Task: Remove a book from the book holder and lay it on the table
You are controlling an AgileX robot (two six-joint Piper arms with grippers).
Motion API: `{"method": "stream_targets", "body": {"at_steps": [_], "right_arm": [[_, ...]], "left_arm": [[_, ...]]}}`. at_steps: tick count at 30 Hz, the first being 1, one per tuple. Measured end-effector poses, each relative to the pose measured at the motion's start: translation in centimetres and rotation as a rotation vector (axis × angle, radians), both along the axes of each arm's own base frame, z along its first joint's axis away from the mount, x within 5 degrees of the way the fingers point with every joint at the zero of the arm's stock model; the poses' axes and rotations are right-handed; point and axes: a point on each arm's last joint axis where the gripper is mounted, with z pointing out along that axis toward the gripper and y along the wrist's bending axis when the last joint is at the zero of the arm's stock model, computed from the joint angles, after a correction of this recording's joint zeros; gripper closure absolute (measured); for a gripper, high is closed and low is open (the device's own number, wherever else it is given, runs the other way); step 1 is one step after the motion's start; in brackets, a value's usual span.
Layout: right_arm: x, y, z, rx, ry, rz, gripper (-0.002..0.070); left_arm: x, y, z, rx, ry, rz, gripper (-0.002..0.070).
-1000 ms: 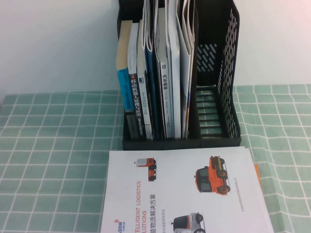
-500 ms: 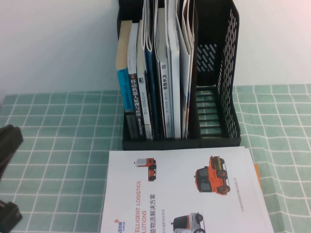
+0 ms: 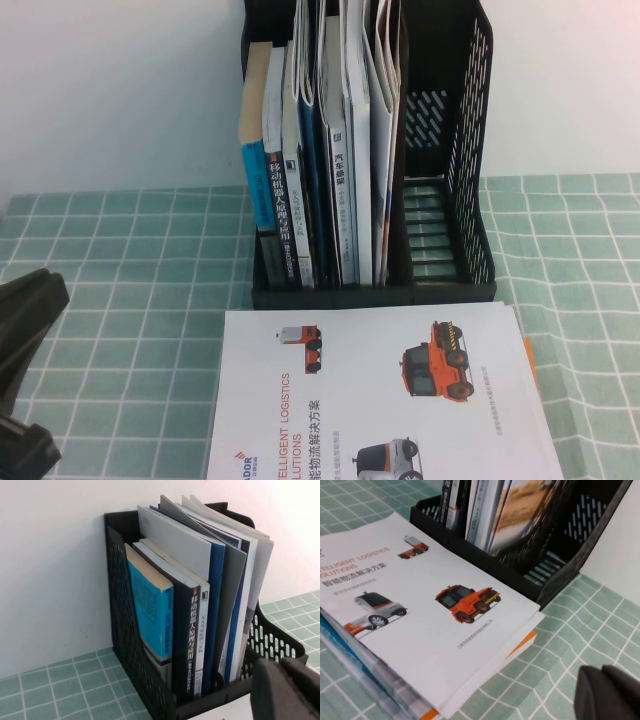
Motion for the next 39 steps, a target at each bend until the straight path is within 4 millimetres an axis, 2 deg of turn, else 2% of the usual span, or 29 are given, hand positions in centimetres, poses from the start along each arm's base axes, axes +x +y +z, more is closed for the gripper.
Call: {"method": "stream_targets", "body": {"at_steps": [13, 15, 18, 21, 26, 31, 35, 39], "right_arm": [[0.0, 0.0, 0.0, -0.002, -0.001, 0.0, 0.0678], [0.0, 0.0, 0.0, 0.001, 0.001, -0.001, 0.0678], [0.0, 0.0, 0.0, 0.01, 0.005, -0.005, 0.0678], [0.0, 0.0, 0.0, 0.012, 0.005, -0.005, 0.0678], [0.0, 0.0, 0.0, 0.016, 0.007, -0.006, 0.0678], [0.0, 0.0, 0.0, 0.017, 0.007, -0.006, 0.0678], [0.0, 0.0, 0.0, 0.018, 0.005, -0.005, 0.0678], [0.0, 0.0, 0.0, 0.018, 0.005, -0.005, 0.0678]], "left_arm": [[0.0, 0.0, -0.1, -0.013, 0.014, -0.003, 0.0675], [-0.1, -0.1, -0.3, -0.056, 0.073, -0.009, 0.0676], [-0.6, 0.1, -0.9, -0.016, 0.122, -0.023, 0.0676], [-1.5, 0.7, -1.8, 0.009, 0.097, -0.057, 0.0676], [-2.6, 2.1, -4.1, -0.057, -0.129, 0.021, 0.0676], [-3.3, 3.8, -7.3, -0.208, -0.127, 0.249, 0.0676], [-3.7, 4.6, -10.1, -0.229, -0.128, 0.383, 0.0676], [-3.3, 4.9, -13.1, -0.229, -0.055, 0.447, 0.0676]]}}
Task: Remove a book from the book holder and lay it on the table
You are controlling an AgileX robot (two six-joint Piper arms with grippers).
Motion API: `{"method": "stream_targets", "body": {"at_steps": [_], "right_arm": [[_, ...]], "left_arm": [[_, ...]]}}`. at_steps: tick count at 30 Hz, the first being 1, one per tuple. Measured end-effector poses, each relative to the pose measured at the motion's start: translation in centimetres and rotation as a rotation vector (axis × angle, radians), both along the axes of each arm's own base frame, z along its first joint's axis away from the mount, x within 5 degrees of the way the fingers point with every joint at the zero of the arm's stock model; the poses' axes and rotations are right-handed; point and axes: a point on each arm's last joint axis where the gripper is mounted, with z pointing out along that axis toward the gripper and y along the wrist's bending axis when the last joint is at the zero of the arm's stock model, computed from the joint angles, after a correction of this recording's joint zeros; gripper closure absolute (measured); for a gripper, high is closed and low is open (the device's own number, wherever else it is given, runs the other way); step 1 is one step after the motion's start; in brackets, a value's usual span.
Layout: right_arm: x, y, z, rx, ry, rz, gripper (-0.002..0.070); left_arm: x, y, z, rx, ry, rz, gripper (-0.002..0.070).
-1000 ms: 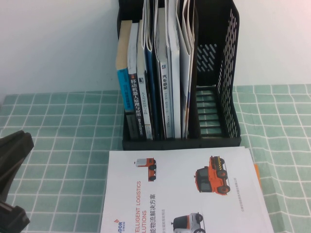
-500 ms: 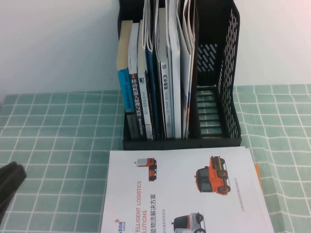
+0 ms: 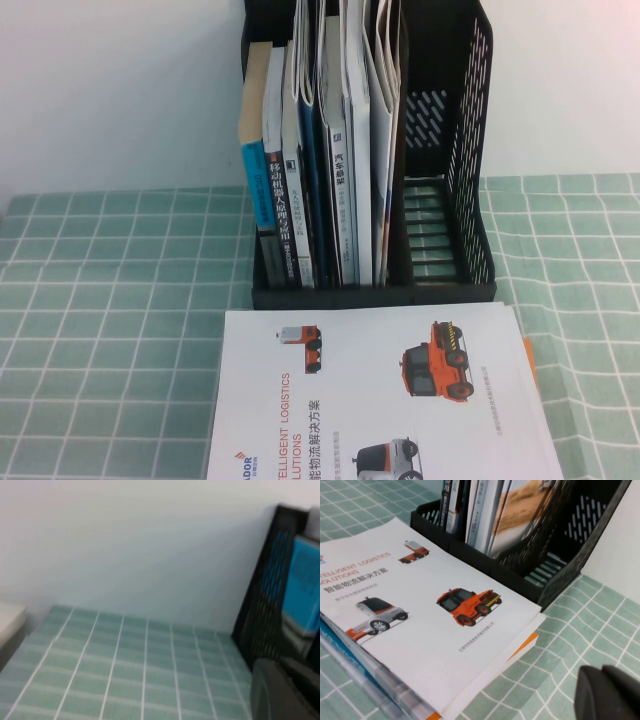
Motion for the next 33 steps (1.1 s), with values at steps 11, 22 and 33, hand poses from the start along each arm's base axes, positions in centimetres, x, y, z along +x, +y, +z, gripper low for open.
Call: {"method": "stream_targets", "body": {"at_steps": [11, 22, 33], "right_arm": [[0.0, 0.0, 0.0, 0.003, 0.002, -0.001, 0.0678], [0.0, 0.0, 0.0, 0.003, 0.002, -0.001, 0.0678], [0.0, 0.0, 0.0, 0.006, 0.003, -0.002, 0.0678]], "left_arm": [[-0.3, 0.2, -3.2, 0.123, 0.279, 0.006, 0.0676], [-0.3, 0.0, -3.2, 0.189, 0.277, -0.049, 0.0676], [-0.3, 0.0, -3.2, 0.194, 0.279, -0.048, 0.0678]]}}
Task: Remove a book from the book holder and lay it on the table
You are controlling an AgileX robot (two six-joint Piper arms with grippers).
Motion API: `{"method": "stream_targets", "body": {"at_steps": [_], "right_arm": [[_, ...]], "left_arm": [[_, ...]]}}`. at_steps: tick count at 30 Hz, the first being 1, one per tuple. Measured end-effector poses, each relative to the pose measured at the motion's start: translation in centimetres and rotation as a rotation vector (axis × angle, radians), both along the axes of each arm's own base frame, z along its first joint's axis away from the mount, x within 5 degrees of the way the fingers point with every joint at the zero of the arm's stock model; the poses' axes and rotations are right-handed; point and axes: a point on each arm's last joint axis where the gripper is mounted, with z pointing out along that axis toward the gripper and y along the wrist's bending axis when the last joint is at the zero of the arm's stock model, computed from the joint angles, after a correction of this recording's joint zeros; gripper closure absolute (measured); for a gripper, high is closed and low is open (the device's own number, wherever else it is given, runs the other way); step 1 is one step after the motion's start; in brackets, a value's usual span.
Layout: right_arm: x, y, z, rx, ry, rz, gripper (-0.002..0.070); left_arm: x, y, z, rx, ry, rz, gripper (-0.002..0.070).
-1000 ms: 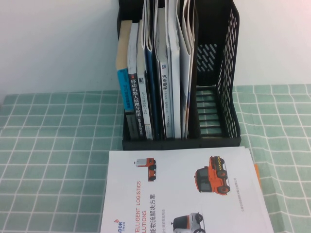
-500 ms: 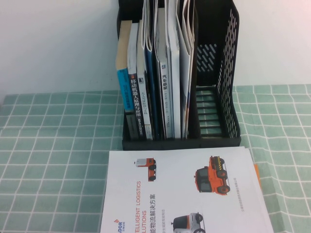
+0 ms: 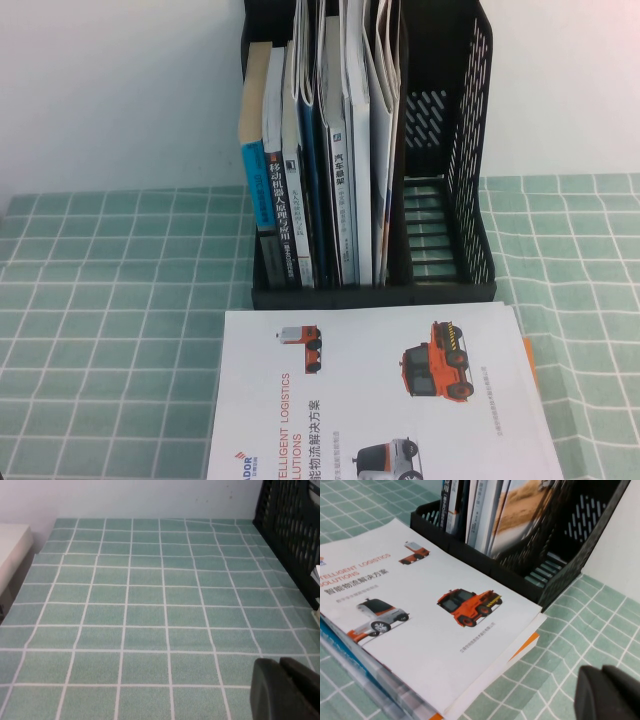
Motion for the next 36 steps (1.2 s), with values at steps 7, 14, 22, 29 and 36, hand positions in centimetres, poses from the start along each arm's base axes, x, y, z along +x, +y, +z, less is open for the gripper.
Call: {"method": "stream_targets", "body": {"at_steps": [7, 14, 22, 29, 36], "right_arm": [[0.0, 0.0, 0.0, 0.001, 0.001, -0.001, 0.0678], [0.0, 0.0, 0.0, 0.004, -0.003, 0.0, 0.0678], [1.1, -0.3, -2.7, 0.1, -0.141, -0.207, 0.0678], [2.4, -1.1, -6.7, 0.136, -0.178, -0.468, 0.0678], [2.3, -1.5, -8.6, 0.09, -0.034, -0.544, 0.0678]], "left_arm": [[0.0, 0.0, 0.0, 0.0, 0.0, 0.0, 0.0678], [0.0, 0.0, 0.0, 0.0, 0.0, 0.0, 0.0678], [0.0, 0.0, 0.0, 0.002, 0.0, 0.0, 0.0678], [0.0, 0.0, 0.0, 0.005, 0.001, -0.001, 0.0678], [0.0, 0.0, 0.0, 0.005, 0.001, -0.001, 0.0678]]}}
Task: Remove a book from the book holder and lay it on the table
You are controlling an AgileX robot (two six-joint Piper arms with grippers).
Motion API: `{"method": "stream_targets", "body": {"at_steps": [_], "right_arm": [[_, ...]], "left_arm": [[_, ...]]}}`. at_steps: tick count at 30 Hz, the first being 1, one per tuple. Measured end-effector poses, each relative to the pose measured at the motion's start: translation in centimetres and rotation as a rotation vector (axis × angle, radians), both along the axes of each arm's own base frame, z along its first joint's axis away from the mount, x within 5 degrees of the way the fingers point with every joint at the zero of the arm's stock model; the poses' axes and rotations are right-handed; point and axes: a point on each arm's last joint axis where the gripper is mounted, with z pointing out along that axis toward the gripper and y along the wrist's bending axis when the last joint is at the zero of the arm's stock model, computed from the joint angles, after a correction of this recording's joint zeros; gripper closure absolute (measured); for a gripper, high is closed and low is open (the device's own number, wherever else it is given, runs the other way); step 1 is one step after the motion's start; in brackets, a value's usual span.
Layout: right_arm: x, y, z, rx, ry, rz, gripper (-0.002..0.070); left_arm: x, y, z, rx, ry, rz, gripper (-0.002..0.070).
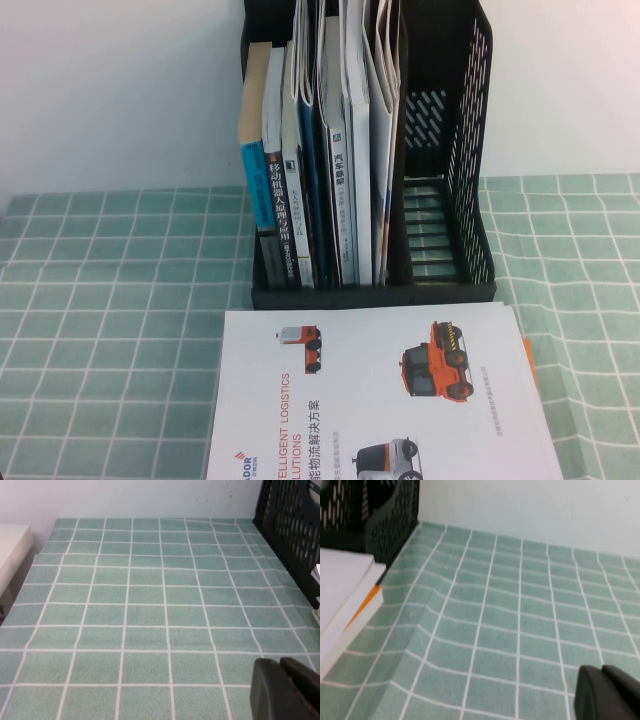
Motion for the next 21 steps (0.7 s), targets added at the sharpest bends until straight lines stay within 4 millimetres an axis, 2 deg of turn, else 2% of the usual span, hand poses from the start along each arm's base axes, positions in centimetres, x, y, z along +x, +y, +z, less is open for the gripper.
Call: {"method": "stream_targets", "body": {"at_steps": [3, 21], "right_arm": [[-0.18, -0.05, -0.61, -0.011, 0.066, -0.002, 0.0678], [-0.18, -0.05, -0.62, -0.019, 0.067, 0.0, 0.0678]], "left_arm": [[0.0, 0.0, 0.0, 0.0, 0.0, 0.0, 0.0678], [0.0, 0.0, 0.0, 0.0, 0.0, 0.0, 0.0678]]}}
